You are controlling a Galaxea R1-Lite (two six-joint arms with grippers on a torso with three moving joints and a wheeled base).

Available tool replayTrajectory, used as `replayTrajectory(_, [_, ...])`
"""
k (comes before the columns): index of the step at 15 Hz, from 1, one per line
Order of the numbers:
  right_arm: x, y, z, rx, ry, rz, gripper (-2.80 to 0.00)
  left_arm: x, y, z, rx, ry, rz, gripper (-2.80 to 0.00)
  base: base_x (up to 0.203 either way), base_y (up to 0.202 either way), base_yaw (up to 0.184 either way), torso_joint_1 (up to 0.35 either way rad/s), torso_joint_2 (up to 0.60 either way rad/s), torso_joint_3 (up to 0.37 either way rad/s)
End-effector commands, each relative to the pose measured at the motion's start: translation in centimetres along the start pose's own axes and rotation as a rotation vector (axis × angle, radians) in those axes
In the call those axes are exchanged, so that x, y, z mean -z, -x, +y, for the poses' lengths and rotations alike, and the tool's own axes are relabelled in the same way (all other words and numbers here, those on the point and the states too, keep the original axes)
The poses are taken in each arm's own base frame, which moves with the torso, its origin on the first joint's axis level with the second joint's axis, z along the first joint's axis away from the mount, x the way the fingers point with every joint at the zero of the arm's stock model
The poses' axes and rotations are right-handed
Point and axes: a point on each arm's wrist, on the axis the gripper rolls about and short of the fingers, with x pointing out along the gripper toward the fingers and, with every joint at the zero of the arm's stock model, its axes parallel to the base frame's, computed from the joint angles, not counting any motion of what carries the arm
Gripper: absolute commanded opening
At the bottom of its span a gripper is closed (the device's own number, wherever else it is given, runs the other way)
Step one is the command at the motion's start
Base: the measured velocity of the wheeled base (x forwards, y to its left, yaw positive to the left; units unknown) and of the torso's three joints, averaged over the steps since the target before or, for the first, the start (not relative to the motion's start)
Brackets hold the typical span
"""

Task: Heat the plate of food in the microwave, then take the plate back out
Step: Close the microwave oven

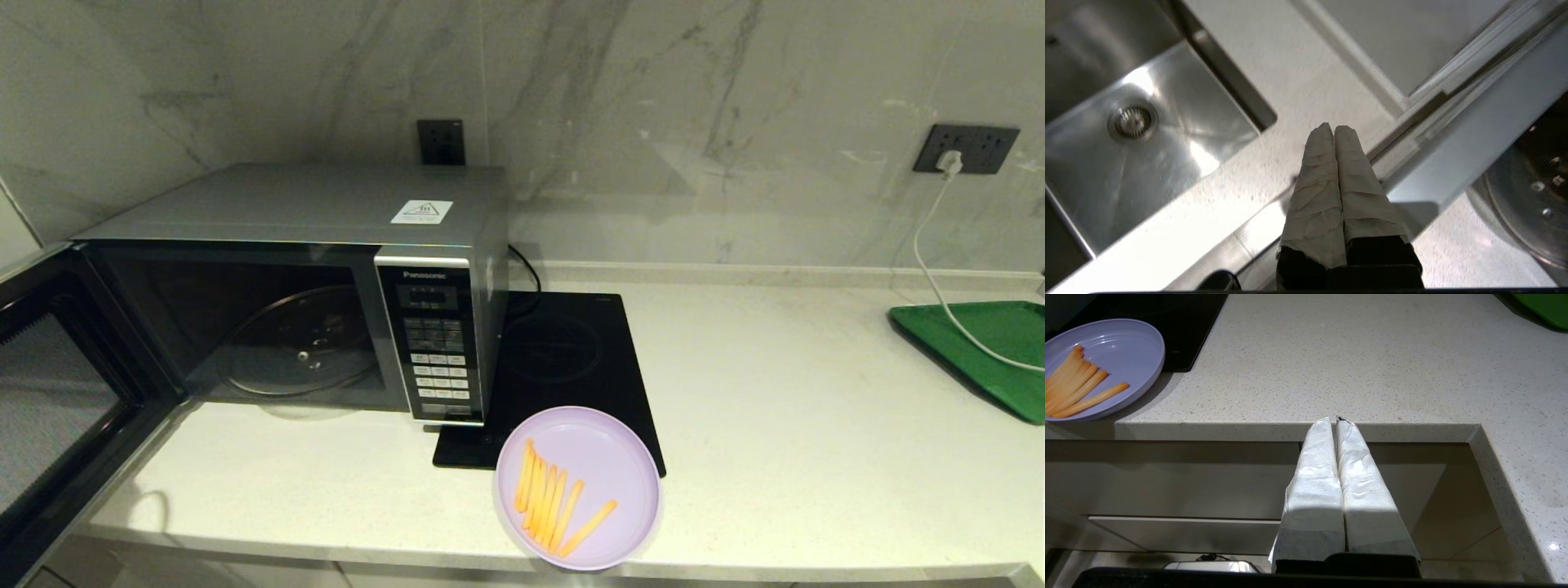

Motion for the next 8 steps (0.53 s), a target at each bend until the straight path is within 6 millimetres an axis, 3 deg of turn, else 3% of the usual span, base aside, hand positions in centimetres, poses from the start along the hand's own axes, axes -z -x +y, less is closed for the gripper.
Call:
replayTrajectory(1, [0.0, 0.0, 0.0, 0.001, 0.000, 0.001, -2.80, 0.6, -1.7, 0.5, 0.011, 0.019, 0.082, -2.80, 0.000, 0.000, 0.000, 0.000, 0.00, 0.000])
replayTrajectory(8, [0.0, 0.0, 0.0, 0.001, 0.000, 0.001, -2.80, 3.3, -1.6, -0.1, 0.085, 0.031, 0.250, -2.80, 0.000, 0.000, 0.000, 0.000, 0.00, 0.000])
